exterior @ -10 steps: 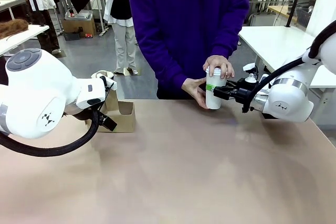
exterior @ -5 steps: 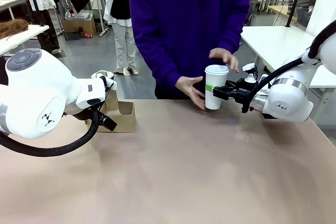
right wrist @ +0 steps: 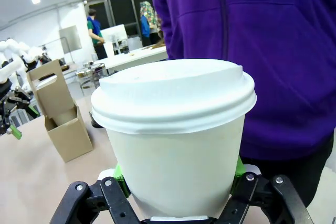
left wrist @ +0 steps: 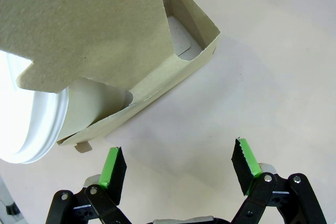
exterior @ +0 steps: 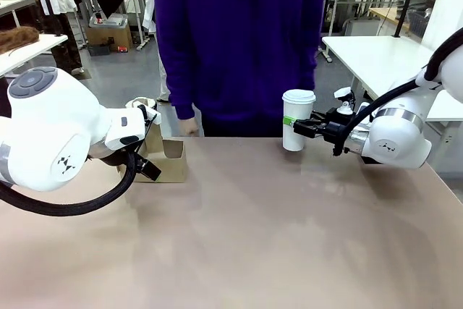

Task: Pour a drink into a cup and package it in a carrier.
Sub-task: When a person places the Paper Cup Lid on the 600 ml Paper Cup , lift the 600 ml Paper Cup, then position the Cup Carrier in the center of the table.

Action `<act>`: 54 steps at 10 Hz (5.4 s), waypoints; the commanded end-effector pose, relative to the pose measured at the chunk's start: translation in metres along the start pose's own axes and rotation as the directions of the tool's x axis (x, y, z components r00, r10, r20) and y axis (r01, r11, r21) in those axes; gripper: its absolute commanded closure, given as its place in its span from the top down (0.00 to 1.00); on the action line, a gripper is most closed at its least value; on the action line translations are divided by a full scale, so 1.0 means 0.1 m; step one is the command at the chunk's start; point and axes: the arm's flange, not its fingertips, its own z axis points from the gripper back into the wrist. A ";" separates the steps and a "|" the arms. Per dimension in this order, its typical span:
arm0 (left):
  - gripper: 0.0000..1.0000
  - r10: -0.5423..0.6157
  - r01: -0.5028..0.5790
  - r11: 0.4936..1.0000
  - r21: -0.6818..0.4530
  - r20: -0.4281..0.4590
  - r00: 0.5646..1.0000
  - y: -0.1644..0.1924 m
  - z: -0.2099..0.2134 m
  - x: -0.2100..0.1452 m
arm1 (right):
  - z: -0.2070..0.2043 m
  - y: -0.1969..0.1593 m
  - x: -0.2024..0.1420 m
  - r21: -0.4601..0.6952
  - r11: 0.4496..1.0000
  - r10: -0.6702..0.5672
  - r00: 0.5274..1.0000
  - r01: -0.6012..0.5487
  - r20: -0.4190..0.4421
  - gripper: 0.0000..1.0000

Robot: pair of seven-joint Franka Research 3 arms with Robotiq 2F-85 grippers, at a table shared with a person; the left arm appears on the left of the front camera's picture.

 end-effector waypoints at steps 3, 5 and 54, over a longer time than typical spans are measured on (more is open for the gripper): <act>1.00 0.000 0.000 1.000 -0.001 0.001 1.000 0.00 0.00 0.00 | 0.00 0.00 0.00 0.000 1.000 0.000 1.000 0.000 0.000 0.80; 1.00 0.000 0.000 1.000 -0.001 0.001 1.000 0.00 0.00 0.00 | 0.01 0.03 0.17 0.006 1.000 0.019 1.000 -0.019 -0.019 0.80; 0.00 0.571 -0.528 0.819 0.224 -0.237 0.786 0.69 0.43 1.79 | 0.80 1.27 2.05 0.083 0.994 0.071 0.995 -0.077 0.077 0.80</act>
